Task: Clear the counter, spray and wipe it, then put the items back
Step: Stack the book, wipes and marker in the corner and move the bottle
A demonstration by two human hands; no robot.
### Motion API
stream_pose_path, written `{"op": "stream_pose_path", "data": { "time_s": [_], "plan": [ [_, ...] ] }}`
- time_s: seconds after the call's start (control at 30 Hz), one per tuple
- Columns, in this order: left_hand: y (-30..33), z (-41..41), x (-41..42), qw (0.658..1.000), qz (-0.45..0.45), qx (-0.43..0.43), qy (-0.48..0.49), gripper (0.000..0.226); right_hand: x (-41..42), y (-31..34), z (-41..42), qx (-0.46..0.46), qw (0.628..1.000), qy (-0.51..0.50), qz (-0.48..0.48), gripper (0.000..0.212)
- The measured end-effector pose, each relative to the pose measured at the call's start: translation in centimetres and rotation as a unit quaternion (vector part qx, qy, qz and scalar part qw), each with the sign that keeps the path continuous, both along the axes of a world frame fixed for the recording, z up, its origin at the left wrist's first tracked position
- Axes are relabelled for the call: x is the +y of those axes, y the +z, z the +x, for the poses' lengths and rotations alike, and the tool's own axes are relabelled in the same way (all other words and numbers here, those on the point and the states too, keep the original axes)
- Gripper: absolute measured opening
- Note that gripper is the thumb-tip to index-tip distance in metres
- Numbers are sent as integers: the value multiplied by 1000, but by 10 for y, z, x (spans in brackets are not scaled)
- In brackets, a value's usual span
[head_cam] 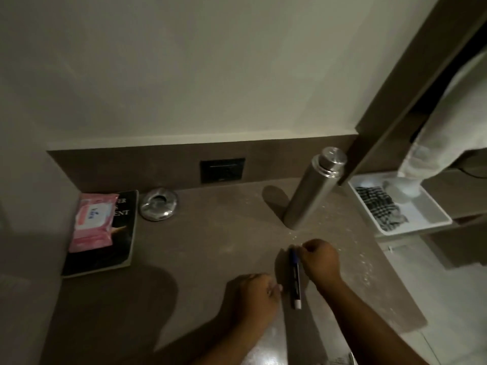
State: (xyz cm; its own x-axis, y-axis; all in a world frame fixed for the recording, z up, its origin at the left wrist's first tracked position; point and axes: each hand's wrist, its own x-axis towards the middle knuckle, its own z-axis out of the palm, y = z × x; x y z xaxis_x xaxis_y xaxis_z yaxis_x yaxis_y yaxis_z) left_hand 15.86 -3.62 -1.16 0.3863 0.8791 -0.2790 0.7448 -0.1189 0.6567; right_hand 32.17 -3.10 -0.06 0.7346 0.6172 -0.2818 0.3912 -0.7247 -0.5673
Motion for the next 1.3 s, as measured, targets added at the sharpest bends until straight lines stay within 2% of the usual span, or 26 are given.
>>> {"op": "stream_pose_path", "data": {
  "time_s": [0.07,0.13,0.23,0.43,0.5,0.6,0.7,0.73,0.83,0.9,1.03,1.1,1.2,1.3],
  "plan": [
    [-4,23,-9,998,-21,46,-32,39,-15,-10,14,18,994,20,-109,27],
    [-8,38,-15,996,-31,76,-46,45,-25,-21,15,35,985,47,-161,33],
    [-12,49,-19,992,-42,104,-53,37,-28,-32,10,11,980,108,-164,31],
    [-11,41,-9,987,-61,143,-35,28,-6,-18,-10,62,986,90,-122,34],
    [-4,28,1,991,-64,120,12,29,9,-9,-22,46,987,102,-111,39],
    [7,-8,23,985,-85,2,150,11,49,4,-53,63,983,159,-71,38],
    [11,-52,49,958,-90,-91,258,35,100,16,-98,128,972,194,-20,35],
    [11,-69,57,950,-78,-105,283,36,116,20,-117,149,968,203,-4,36],
    [10,-117,80,911,-34,-148,384,29,156,22,-175,202,954,220,29,34],
    [6,-142,96,882,-42,-172,437,18,178,17,-210,223,947,229,34,32],
    [-5,-180,127,863,-20,-170,475,19,212,3,-258,235,944,232,15,38],
    [-10,-191,139,862,-8,-156,482,20,225,-3,-274,225,944,242,16,23],
    [-19,-202,155,867,7,-151,475,10,240,-10,-291,183,945,270,-5,13],
    [-27,-208,163,866,0,-170,470,23,247,-19,-301,156,938,308,-27,22]
  ]
}}
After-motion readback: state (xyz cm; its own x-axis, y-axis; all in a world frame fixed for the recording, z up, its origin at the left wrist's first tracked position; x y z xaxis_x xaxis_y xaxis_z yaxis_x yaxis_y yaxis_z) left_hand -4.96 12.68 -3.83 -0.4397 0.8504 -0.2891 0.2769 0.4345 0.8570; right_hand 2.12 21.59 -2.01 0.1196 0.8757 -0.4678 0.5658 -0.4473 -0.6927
